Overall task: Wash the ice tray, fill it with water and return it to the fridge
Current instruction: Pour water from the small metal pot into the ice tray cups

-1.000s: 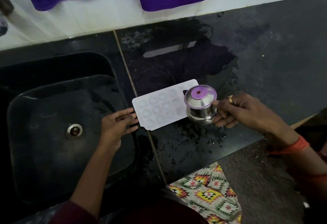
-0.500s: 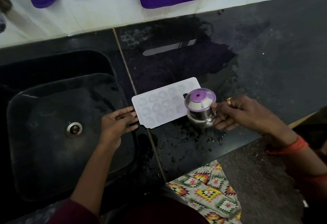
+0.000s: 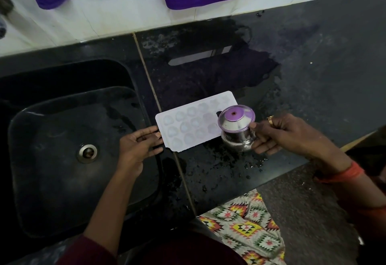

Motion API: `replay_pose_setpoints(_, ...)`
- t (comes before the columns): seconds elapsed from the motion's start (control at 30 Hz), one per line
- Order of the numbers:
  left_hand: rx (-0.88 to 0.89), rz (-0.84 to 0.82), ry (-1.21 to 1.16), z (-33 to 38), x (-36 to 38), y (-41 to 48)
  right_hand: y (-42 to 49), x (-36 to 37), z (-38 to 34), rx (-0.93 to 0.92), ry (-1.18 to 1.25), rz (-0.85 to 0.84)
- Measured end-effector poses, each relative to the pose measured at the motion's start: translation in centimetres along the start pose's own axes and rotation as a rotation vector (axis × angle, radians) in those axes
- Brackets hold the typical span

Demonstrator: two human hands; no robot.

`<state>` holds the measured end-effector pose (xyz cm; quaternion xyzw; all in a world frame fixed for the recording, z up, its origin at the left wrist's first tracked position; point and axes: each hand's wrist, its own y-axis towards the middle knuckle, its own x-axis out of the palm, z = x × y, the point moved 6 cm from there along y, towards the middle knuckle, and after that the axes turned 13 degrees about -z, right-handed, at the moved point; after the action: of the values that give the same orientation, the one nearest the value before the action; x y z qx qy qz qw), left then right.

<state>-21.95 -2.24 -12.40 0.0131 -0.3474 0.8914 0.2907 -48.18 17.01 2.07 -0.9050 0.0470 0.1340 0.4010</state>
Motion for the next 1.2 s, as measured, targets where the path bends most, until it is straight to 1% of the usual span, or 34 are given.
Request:
replay_pose_setpoints(0.37,-0.006,-0.004,0.013,0.0,0.1,0.1,-0.4,0.1,0.0,-0.007,0.017,0.008)
replay_pose_setpoints(0.63,-0.010,-0.004,0.021,0.0,0.0,0.0,-1.2,0.0,-0.1,-0.049,0.038,0.053)
replay_pose_setpoints(0.87,-0.009,-0.004,0.020,0.0,0.1,-0.1,-2.2,-0.1,0.2,-0.061,0.036,0.045)
replay_pose_setpoints(1.2,-0.011,-0.008,0.035,0.0,0.2,-0.1,-2.5,0.6,0.8,-0.030,0.010,0.023)
